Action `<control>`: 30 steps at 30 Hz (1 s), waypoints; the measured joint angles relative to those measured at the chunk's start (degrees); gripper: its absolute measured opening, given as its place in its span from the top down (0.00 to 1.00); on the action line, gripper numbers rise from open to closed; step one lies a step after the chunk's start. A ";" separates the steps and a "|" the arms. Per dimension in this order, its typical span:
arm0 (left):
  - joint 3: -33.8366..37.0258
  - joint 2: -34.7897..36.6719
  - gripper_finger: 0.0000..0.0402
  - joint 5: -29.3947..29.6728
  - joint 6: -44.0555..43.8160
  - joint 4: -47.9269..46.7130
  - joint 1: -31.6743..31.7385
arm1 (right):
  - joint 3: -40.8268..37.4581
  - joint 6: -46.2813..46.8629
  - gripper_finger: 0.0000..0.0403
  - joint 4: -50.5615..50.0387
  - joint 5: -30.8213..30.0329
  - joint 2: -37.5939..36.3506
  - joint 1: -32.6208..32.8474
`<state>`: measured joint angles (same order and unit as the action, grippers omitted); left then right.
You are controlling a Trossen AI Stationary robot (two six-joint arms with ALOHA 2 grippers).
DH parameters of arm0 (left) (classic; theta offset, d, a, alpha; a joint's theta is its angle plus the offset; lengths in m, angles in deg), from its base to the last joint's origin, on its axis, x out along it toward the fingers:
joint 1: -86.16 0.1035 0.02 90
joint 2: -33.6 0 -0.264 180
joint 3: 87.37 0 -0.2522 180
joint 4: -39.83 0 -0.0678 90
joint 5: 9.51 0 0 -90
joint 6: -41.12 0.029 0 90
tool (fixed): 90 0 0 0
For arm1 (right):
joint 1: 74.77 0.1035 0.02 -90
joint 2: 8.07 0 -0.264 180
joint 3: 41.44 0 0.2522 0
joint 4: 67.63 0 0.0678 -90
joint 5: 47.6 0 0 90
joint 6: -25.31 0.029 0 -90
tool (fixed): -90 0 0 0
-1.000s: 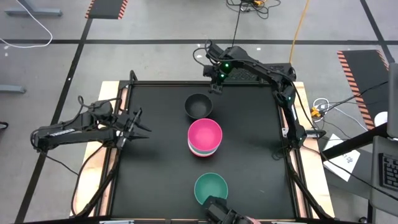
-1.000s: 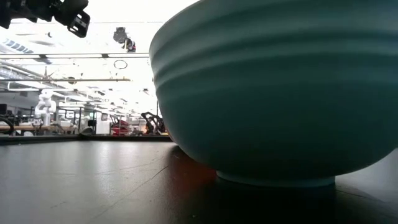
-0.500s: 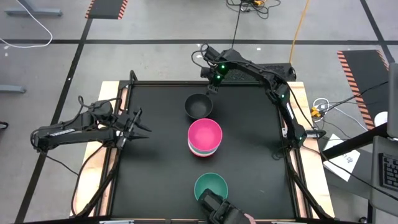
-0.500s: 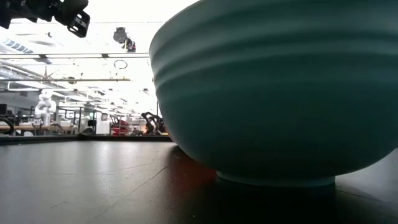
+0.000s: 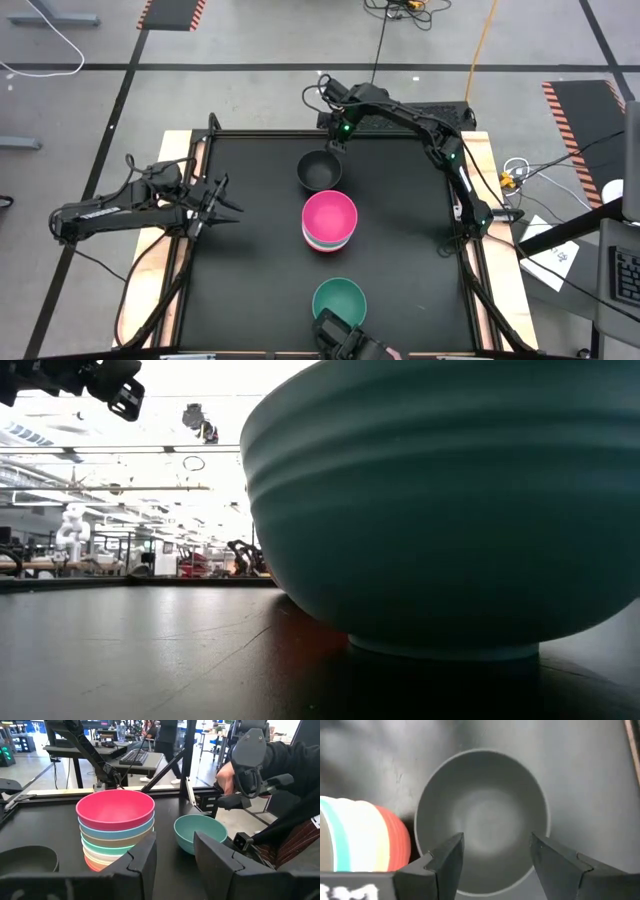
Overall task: Nest bowls inside each other
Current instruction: Stack the black bowl on the pink bowl
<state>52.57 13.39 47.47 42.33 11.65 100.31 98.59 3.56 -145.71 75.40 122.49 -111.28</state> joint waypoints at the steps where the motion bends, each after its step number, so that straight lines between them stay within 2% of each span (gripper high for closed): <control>1: 0.00 0.00 0.67 -0.01 0.01 0.02 0.00 | -0.02 0.10 0.47 0.45 -0.09 0.00 0.03; 6: 0.00 0.00 0.67 -0.04 0.02 0.02 0.00 | 0.00 1.20 0.47 1.11 -0.09 -0.01 0.13; 12: 0.00 0.00 0.67 -0.17 0.06 0.00 0.00 | -0.17 7.44 0.47 1.30 0.06 0.32 0.15; 20: 0.00 0.00 0.67 -0.17 0.08 -0.10 -0.02 | -0.28 4.75 0.47 -4.38 -0.22 0.33 -0.22; 30: 0.00 0.00 0.67 -0.10 0.35 -0.50 0.02 | -0.28 4.21 0.47 -0.08 0.41 0.20 1.35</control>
<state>52.57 13.39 47.38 42.68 11.15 100.34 98.31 7.77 -145.79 75.81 122.69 -109.93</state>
